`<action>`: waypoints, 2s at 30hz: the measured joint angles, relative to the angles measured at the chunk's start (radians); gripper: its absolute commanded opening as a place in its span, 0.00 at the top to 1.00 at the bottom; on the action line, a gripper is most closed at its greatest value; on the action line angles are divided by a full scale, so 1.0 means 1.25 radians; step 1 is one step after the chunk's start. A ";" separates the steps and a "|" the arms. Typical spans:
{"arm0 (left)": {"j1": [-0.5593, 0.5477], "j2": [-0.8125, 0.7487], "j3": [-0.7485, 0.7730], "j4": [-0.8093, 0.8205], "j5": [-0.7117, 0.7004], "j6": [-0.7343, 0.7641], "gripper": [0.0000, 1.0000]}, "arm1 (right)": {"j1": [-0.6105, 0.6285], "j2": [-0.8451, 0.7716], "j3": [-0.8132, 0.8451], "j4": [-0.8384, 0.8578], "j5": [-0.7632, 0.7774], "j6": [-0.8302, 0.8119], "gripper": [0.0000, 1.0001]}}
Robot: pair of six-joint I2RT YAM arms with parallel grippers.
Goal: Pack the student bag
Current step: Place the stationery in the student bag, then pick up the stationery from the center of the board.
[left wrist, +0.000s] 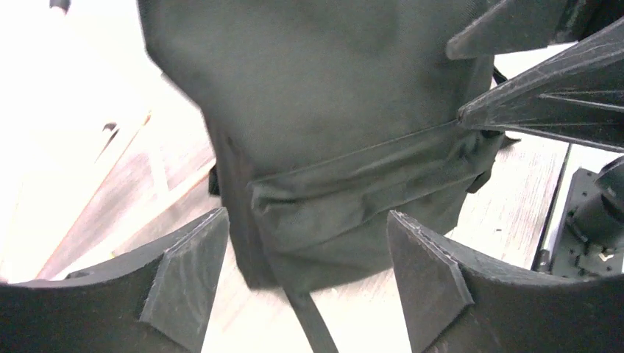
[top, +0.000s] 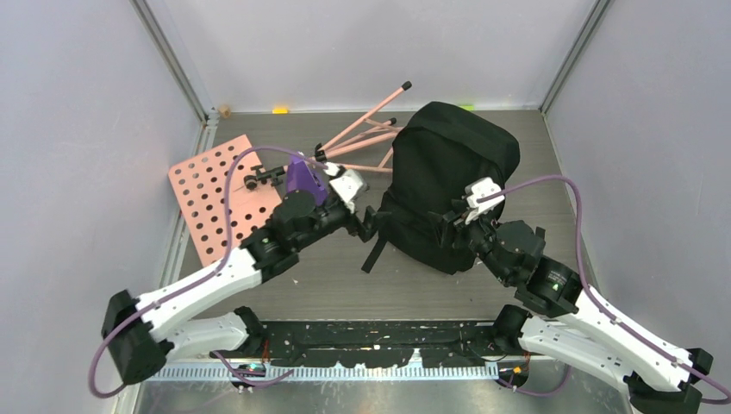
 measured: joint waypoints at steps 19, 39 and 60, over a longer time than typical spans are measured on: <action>0.224 0.140 -0.085 -0.417 -0.363 -0.320 0.35 | -0.001 0.010 0.006 0.033 -0.086 0.096 0.39; 0.268 0.402 0.020 -0.345 -0.374 -0.326 0.50 | -0.001 -0.051 -0.002 0.042 -0.092 0.111 0.40; 0.147 0.390 -0.004 -0.325 -0.346 -0.418 0.62 | -0.001 -0.053 -0.013 0.043 -0.092 0.121 0.42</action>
